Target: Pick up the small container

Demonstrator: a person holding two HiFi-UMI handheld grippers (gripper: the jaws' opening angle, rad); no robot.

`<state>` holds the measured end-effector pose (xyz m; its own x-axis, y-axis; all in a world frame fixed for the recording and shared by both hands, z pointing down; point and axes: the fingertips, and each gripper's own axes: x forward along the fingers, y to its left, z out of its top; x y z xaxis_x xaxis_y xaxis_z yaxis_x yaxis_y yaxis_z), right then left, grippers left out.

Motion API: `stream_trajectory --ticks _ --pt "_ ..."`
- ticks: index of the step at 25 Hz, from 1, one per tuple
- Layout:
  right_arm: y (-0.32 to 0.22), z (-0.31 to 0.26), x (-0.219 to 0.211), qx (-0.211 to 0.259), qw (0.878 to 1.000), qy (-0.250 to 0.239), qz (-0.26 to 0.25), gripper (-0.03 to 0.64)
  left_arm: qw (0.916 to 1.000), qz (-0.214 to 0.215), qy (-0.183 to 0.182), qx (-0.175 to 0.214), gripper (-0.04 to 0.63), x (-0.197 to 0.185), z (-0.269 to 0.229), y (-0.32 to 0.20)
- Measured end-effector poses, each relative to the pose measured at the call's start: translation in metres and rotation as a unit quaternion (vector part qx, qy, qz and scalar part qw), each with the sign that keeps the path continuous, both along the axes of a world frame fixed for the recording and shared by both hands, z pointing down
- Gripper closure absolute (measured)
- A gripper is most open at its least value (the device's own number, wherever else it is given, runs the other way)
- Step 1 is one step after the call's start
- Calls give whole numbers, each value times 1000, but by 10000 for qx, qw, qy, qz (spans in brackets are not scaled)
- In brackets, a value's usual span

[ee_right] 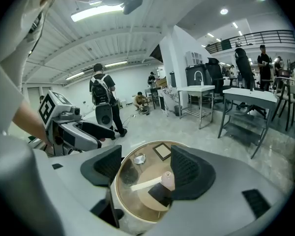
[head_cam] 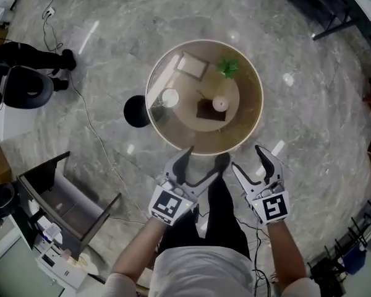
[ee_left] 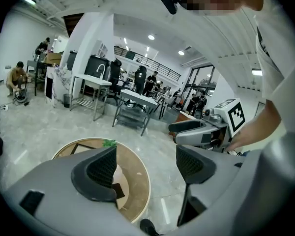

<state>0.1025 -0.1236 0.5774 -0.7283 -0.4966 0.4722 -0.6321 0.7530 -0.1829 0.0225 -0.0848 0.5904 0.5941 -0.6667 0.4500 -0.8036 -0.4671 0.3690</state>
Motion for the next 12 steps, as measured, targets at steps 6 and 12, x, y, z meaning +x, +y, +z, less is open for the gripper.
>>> stream_trajectory --ticks 6,12 --pt "-19 69 -1 -153 9994 171 -277 291 9999 -61 3 -113 217 7 62 -18" --pt "-33 126 -13 -277 9989 83 -382 293 9998 -14 -141 -106 216 8 123 -31"
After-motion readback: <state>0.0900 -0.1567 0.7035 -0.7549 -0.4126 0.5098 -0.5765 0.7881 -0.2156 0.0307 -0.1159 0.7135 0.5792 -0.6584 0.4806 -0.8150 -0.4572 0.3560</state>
